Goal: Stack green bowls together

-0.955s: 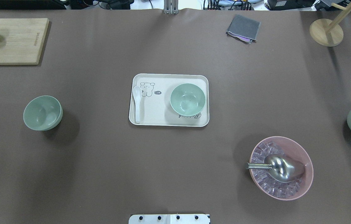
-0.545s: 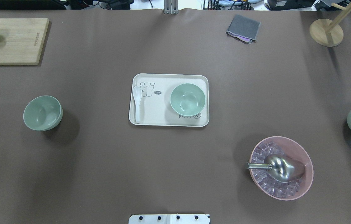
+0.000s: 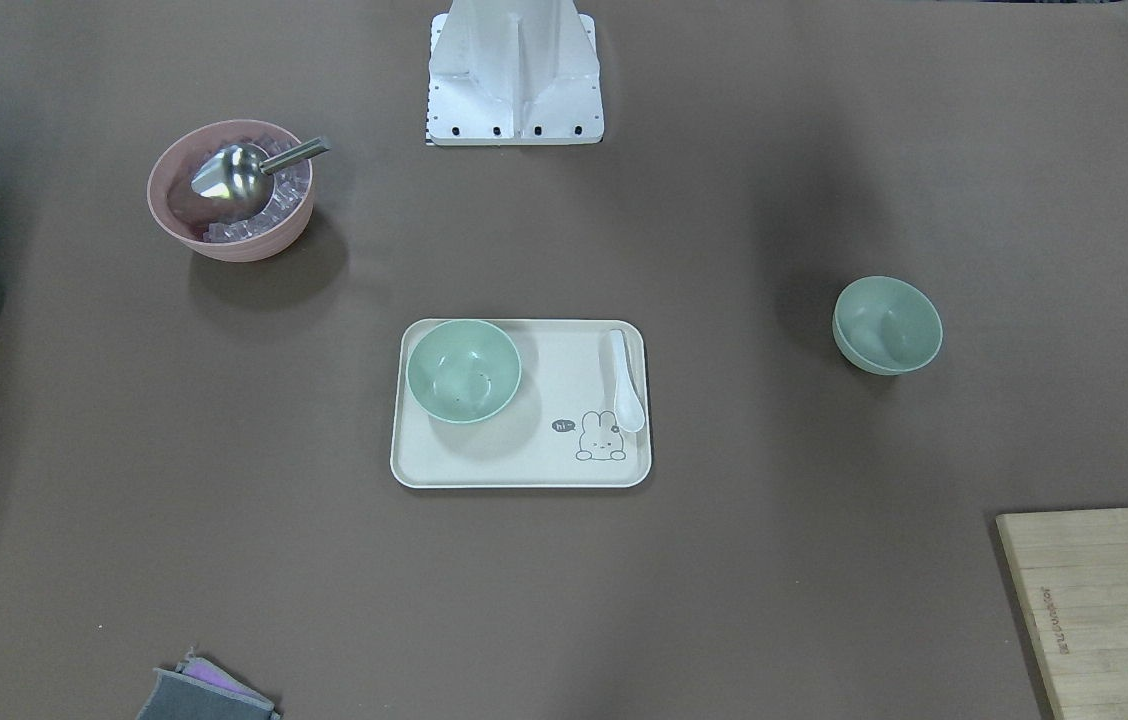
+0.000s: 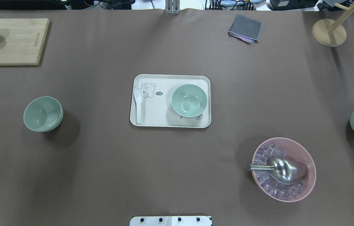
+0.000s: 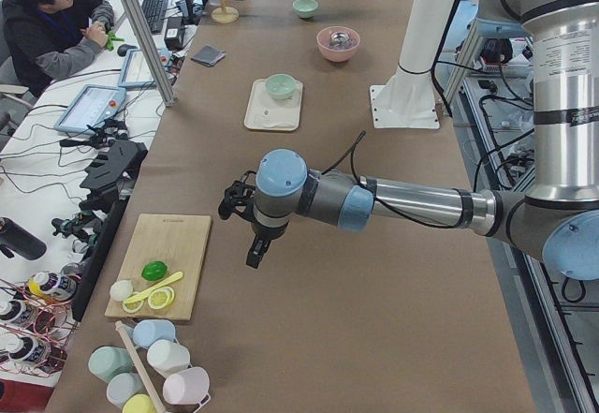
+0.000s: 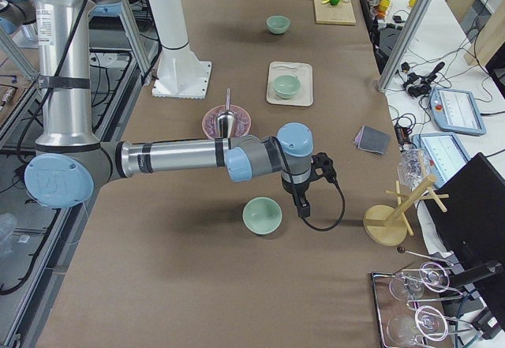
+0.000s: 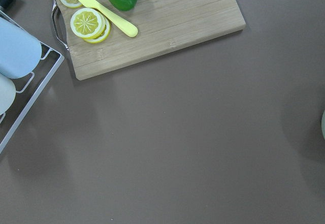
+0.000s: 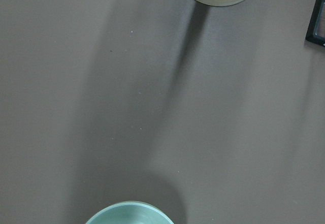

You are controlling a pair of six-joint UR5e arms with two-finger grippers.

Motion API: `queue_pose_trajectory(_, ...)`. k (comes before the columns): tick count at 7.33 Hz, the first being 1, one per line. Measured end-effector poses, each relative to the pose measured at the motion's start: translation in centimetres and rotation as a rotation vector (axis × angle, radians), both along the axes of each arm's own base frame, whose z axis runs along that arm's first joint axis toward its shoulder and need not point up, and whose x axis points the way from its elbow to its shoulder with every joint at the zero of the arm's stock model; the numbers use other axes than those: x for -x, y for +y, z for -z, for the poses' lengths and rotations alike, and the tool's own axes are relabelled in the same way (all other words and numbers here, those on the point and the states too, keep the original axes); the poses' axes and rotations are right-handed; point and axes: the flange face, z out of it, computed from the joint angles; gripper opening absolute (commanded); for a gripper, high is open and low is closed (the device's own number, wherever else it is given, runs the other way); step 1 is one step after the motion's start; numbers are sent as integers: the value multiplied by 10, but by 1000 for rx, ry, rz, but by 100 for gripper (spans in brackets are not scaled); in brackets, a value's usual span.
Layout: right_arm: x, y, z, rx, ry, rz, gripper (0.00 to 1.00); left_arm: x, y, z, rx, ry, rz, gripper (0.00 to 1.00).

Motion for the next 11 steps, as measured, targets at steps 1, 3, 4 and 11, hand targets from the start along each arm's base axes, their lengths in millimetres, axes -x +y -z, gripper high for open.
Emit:
queue_pose_trajectory(1,0,1,-4,11,-4,-1,100,0,0,-1,-22,-1,-1,98)
queue_pose_trajectory(3,2,2,-6,23,-33,5,100,-1,5,-13,-78,14,-6,98)
queue_pose_trajectory(4,5,3,-4,27,-65,14,100,-4,5,-14,-104,37,-13,98)
queue_pose_trajectory(11,83,-9,16,177,-51,-156,100,-135,-21,20,207,188,46,98)
